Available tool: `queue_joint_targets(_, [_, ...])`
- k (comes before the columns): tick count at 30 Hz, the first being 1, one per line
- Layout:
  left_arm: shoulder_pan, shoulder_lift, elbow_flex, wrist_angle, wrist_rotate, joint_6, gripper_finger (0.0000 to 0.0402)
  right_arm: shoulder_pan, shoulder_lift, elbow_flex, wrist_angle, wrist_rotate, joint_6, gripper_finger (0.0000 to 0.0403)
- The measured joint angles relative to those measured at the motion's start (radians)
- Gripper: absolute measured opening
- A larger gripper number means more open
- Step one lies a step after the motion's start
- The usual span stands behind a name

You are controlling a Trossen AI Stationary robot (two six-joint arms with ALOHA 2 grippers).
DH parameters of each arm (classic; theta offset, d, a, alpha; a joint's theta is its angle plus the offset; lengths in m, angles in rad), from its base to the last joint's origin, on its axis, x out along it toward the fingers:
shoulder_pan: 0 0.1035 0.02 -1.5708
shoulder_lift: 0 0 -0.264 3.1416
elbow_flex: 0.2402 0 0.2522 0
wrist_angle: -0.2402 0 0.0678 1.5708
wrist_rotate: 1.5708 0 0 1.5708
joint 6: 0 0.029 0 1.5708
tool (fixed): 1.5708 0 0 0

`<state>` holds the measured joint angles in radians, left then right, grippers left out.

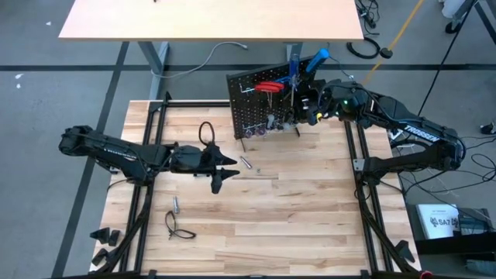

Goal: Hang tools onto peg board
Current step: Put the silver socket into the black bin on the pegboard

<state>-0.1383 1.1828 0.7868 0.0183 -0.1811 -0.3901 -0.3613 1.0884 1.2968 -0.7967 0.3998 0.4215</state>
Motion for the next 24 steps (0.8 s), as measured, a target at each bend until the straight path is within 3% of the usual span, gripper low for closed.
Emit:
queue_joint_targets(4, [0.000,0.003,0.000,-0.077,0.016,0.124,0.0196,0.051,-0.010,0.000,-0.001,-0.089,0.007,0.0225])
queue_joint_targets(11, [0.000,0.082,-0.001,-0.096,0.074,0.287,0.0196,0.267,-0.029,0.000,-0.010,-0.109,0.074,0.0226])
queue_joint_targets(17, [0.000,0.248,-0.001,-0.035,0.100,0.371,0.0196,0.490,-0.023,-0.022,0.005,0.027,0.162,0.0226])
queue_joint_targets(24, [0.019,0.433,-0.002,0.211,0.058,0.438,0.0196,0.699,-0.022,-0.169,0.124,0.146,0.354,0.0226])
